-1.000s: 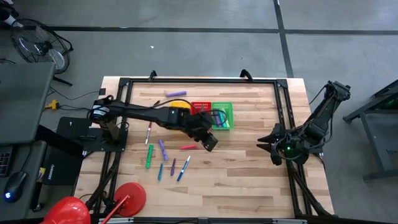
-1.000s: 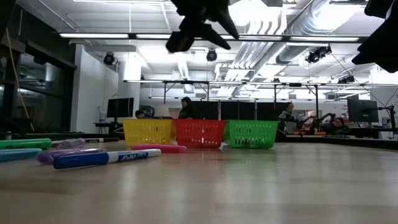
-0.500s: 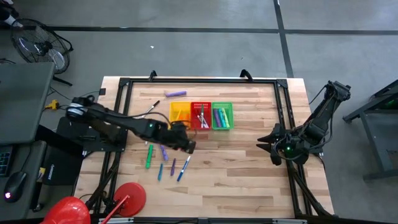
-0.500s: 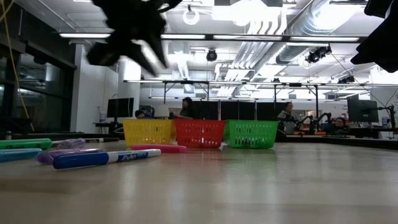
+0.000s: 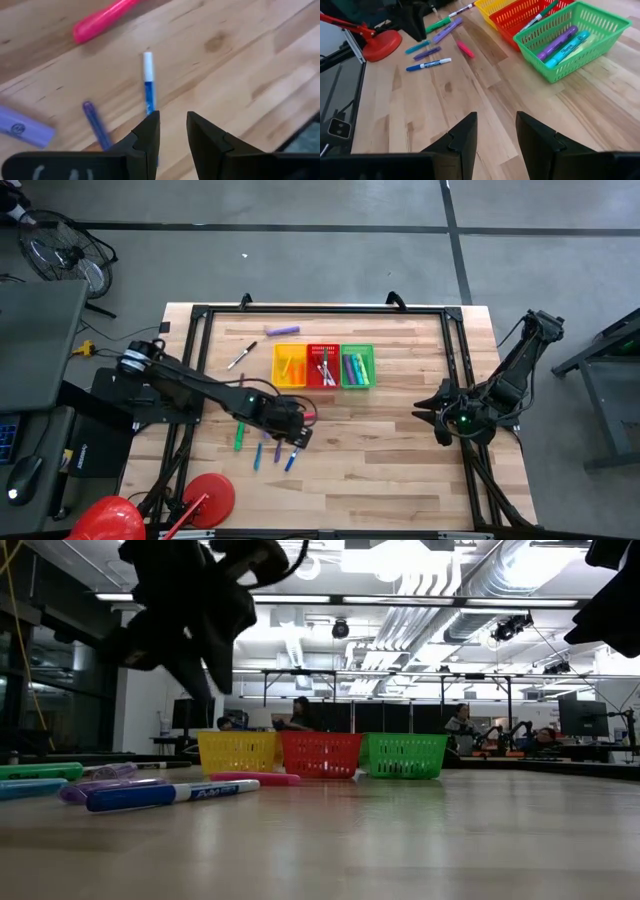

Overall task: Pick & Place Markers
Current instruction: Put the blue marker into the red bin

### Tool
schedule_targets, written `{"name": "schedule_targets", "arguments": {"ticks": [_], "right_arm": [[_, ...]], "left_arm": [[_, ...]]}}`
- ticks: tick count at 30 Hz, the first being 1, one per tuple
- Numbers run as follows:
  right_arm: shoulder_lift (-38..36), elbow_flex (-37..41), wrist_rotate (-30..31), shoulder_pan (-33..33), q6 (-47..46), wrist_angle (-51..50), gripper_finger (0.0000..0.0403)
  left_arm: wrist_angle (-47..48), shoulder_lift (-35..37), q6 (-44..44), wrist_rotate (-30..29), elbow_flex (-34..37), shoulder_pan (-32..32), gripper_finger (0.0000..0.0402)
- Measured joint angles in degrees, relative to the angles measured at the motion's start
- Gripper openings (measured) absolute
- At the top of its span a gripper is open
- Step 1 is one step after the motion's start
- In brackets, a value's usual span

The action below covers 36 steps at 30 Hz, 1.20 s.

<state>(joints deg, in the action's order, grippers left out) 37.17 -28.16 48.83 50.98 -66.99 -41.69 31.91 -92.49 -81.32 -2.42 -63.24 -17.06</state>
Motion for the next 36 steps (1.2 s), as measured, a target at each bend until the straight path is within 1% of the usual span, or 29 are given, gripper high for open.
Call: {"name": "schedule_targets", "arguments": {"ticks": [5,9,13,16,23,28,36], "right_arm": [[0.0,0.0,-1.7,0.0,-1.0,0.0,0.0124],[0.0,0.0,-3.1,0.0,-1.2,0.0,0.0124],[0.0,0.0,-3.3,0.0,-1.2,0.0,0.0124],[0.0,0.0,-3.2,0.0,-1.1,0.0,0.0124],[0.0,0.0,-2.9,0.0,-0.2,0.0,0.0124],[0.0,0.0,-3.0,0.0,-0.1,0.0,0.0124],[0.0,0.0,-3.3,0.0,0.6,0.0,0.0124]], "left_arm": [[0.3,-3.3,0.9,0.7,-0.6,0.0,0.0095],[0.0,-5.2,3.6,2.4,-3.2,0.0,0.0095],[4.9,-7.8,4.6,2.5,-6.8,0.1,0.0095],[8.1,-7.9,4.6,2.1,-8.6,0.1,0.0095],[9.7,-7.9,3.1,0.6,-8.9,0.1,0.0094],[9.4,-7.9,3.0,1.7,-8.9,-0.3,0.0094],[8.6,-7.9,3.0,1.6,-9.0,-0.2,0.0094]]}}
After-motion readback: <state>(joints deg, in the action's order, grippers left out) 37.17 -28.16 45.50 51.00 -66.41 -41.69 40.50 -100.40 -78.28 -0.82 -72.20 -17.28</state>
